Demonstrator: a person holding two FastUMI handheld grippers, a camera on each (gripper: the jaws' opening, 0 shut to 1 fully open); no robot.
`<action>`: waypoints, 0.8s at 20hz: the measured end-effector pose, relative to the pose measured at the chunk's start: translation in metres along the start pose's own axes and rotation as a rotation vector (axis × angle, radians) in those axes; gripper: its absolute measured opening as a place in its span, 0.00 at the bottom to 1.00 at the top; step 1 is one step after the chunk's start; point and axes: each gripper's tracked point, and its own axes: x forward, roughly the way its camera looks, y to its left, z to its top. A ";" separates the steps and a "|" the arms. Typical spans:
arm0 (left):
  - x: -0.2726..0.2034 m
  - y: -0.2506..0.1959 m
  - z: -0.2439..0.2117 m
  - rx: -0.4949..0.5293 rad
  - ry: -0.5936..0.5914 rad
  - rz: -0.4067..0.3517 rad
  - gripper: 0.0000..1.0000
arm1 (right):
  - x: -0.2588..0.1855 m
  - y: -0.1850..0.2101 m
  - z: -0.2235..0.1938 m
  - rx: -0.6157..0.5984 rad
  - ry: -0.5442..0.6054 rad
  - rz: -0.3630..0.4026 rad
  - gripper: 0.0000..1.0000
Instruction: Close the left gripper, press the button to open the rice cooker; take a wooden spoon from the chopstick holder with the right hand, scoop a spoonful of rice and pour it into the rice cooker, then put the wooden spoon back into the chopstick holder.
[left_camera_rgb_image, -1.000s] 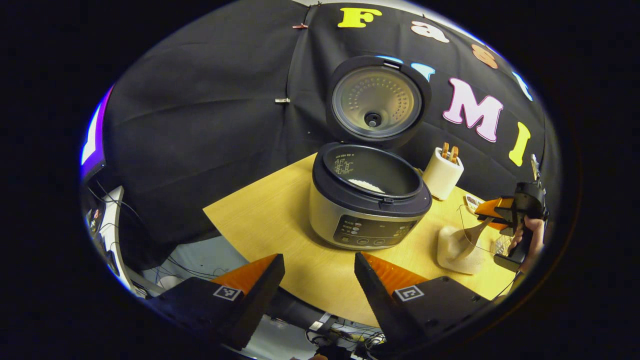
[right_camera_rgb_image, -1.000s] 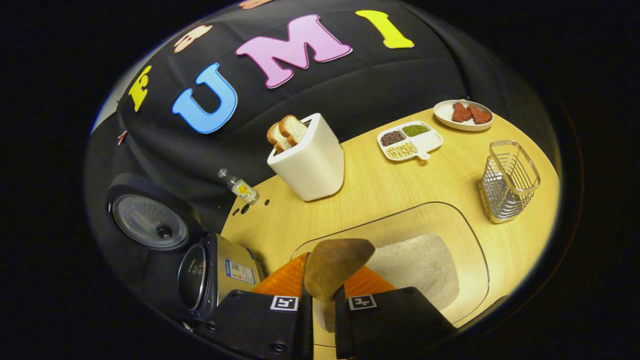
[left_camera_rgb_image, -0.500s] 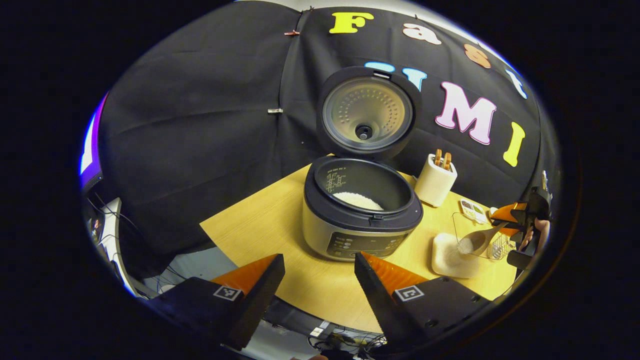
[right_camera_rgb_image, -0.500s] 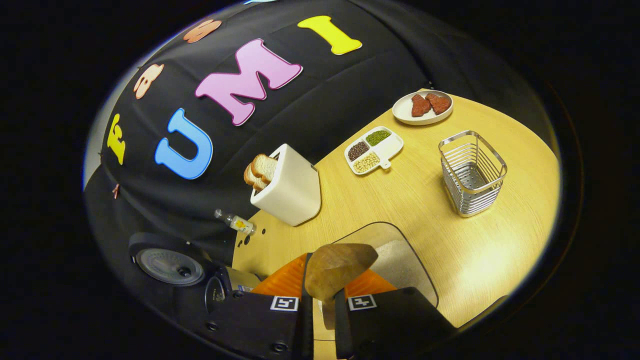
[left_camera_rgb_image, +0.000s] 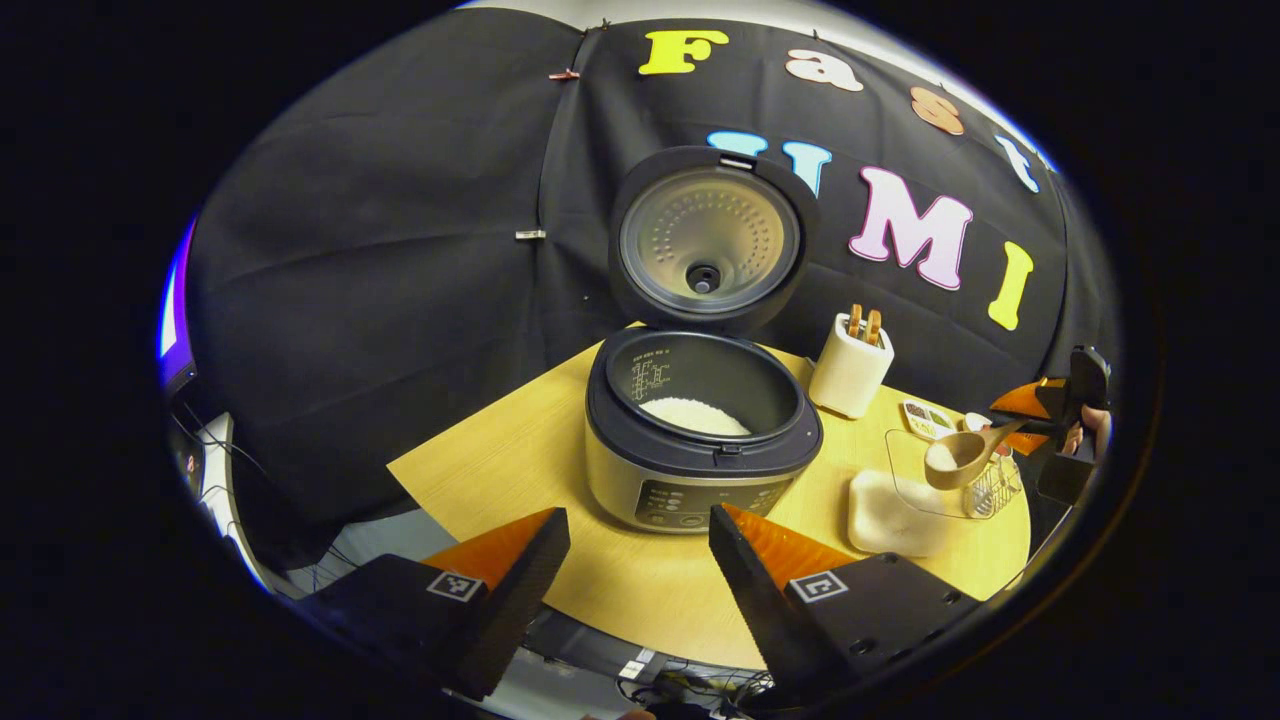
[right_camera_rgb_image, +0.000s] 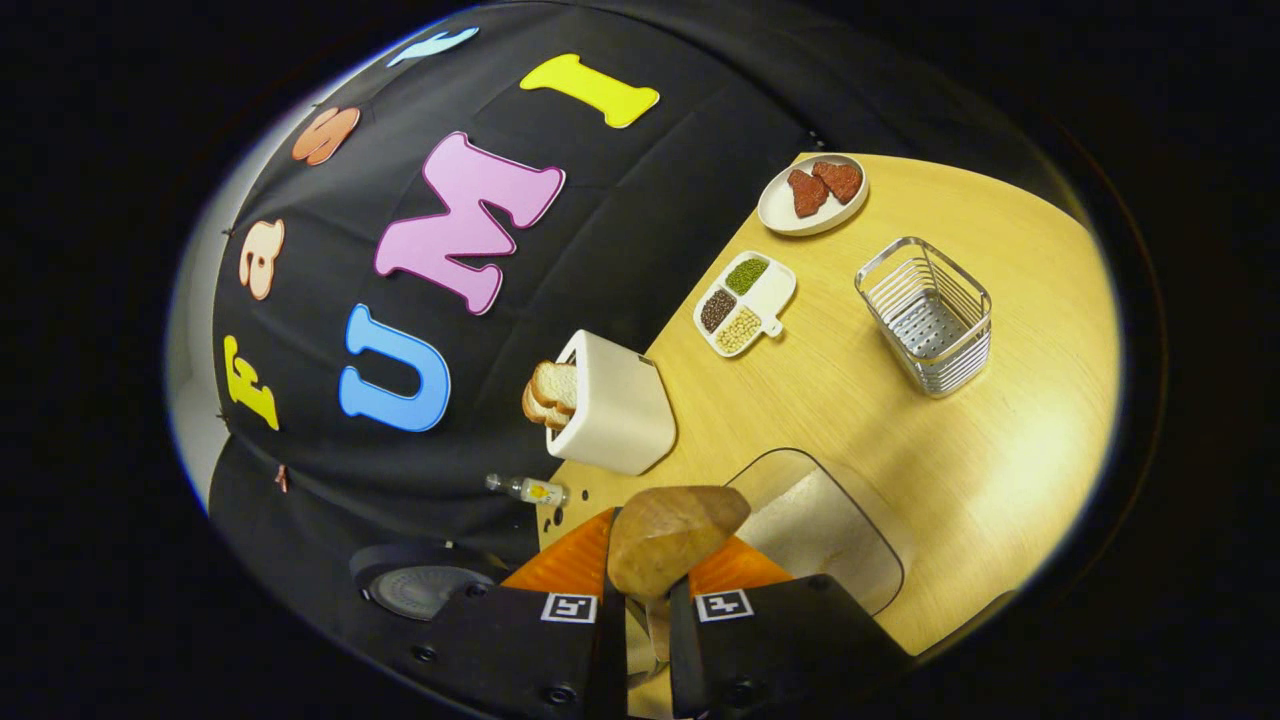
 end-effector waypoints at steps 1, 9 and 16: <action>-0.001 0.001 0.002 -0.001 -0.003 0.000 0.95 | 0.000 0.010 -0.003 0.018 0.007 0.018 0.21; -0.009 0.019 0.010 -0.046 -0.031 0.023 0.95 | 0.012 0.103 -0.049 0.047 0.091 0.158 0.21; -0.010 0.049 0.007 -0.092 -0.028 0.070 0.95 | 0.034 0.169 -0.119 -0.032 0.177 0.233 0.21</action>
